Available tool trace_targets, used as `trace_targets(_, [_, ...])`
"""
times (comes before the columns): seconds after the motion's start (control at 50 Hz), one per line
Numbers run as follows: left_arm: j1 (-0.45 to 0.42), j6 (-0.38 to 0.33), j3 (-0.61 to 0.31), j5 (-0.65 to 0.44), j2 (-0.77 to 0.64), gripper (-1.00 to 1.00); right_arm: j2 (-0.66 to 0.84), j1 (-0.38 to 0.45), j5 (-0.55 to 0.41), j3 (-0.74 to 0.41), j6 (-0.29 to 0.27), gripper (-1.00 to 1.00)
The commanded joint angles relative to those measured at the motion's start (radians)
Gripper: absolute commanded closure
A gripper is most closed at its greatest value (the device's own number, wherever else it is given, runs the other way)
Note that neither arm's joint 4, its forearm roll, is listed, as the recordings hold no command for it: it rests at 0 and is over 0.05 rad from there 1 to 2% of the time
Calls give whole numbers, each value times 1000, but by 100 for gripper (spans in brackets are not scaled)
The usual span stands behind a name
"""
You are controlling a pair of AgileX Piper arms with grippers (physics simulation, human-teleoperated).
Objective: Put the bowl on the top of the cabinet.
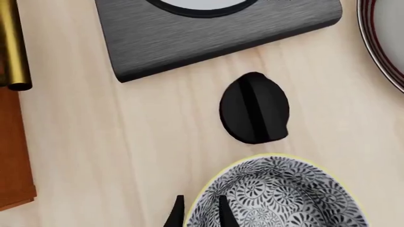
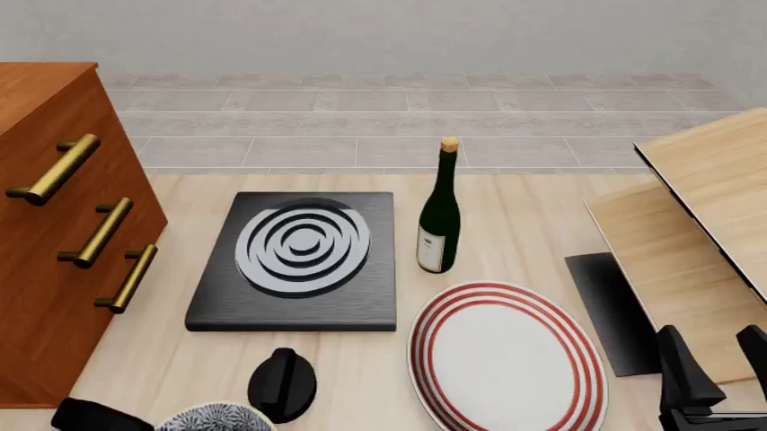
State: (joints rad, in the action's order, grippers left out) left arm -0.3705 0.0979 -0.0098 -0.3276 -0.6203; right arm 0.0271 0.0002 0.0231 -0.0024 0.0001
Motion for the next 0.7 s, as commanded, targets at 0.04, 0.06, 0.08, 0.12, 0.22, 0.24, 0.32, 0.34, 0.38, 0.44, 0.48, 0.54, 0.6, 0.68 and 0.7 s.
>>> trace_targets(0.04, [31, -34, 10, 29, -33, 100, 0, 0, 0, 0, 0, -100])
trace_targets(0.06, [42, -41, 9, 29, -29, 100, 0, 0, 0, 0, 0, -100])
trace_targets(0.08, [40, -45, 9, 24, -19, 100, 0, 0, 0, 0, 0, -100])
trace_targets(0.12, [46, -50, 9, 20, -13, 100, 0, 0, 0, 0, 0, -100])
trace_targets(0.22, [60, -65, 6, 19, -4, 100, 0, 0, 0, 0, 0, -100])
trace_targets(0.24, [58, -67, 0, 6, 8, 100, 0, 0, 0, 0, 0, -100])
trace_targets(0.32, [54, -80, -55, -83, 77, 100, 0, 0, 0, 0, 0, -100])
trace_targets(0.34, [54, -82, -62, -90, 79, 100, 0, 0, 0, 0, 0, -100])
trace_targets(0.38, [47, -83, -76, -109, 94, 100, 0, 0, 0, 0, 0, -100])
trace_targets(0.44, [28, -71, -128, -171, 136, 100, 0, 0, 0, 0, 0, -100])
trace_targets(0.48, [36, -80, -144, -192, 150, 100, 0, 0, 0, 0, 0, -100])
trace_targets(0.54, [21, -78, -185, -241, 178, 100, 0, 0, 0, 0, 0, -100])
trace_targets(0.6, [16, -84, -239, -291, 210, 100, 0, 0, 0, 0, 0, -100])
trace_targets(0.68, [23, -97, -305, -339, 238, 100, 0, 0, 0, 0, 0, -100])
trace_targets(0.7, [23, -95, -310, -343, 238, 100, 0, 0, 0, 0, 0, -100])
